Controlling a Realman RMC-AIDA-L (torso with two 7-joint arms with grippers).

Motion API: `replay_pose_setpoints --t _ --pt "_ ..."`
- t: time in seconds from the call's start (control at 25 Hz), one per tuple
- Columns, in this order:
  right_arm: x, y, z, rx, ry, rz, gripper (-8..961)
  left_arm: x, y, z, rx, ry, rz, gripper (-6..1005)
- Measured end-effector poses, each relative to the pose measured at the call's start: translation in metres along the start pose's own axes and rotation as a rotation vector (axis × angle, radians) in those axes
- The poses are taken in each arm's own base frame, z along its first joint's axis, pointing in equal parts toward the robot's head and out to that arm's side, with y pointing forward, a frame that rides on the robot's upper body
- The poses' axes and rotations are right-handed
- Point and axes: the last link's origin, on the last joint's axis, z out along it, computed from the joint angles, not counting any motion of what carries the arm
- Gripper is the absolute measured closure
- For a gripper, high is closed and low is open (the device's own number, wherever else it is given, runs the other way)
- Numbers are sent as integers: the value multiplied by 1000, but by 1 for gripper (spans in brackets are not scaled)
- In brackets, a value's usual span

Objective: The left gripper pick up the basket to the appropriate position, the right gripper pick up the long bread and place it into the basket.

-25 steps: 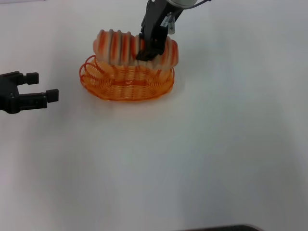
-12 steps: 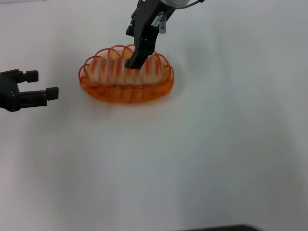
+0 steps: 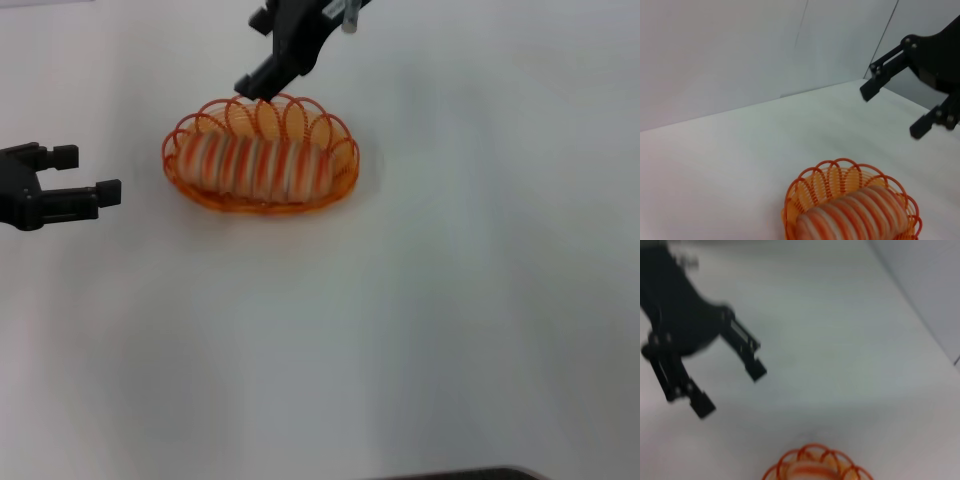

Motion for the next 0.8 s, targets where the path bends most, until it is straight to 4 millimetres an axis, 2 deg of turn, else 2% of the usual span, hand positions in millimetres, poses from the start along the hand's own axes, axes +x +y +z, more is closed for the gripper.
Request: replay_pose_setpoints --t 0.2,0.32,0.4,0.44,0.48,0.64,0.8 --pt "38 -3 -24 -49 -224 102 117 0 0 2 -3 1 0 124" --pt "77 6 -37 -72 -353 168 117 -2 2 6 -5 7 6 124" --pt "104 17 -45 -77 -428 178 118 -3 3 8 -9 10 9 124" --pt "133 31 -51 -63 -492 171 118 -3 5 10 -15 10 12 124" --pt "133 31 -51 -63 -492 171 118 -3 5 10 -15 10 12 124" --pt "194 63 -56 -1 -531 220 119 -7 7 14 -32 11 17 124" --pt "230 92 -54 -10 -514 277 120 -20 8 16 -30 7 24 123"
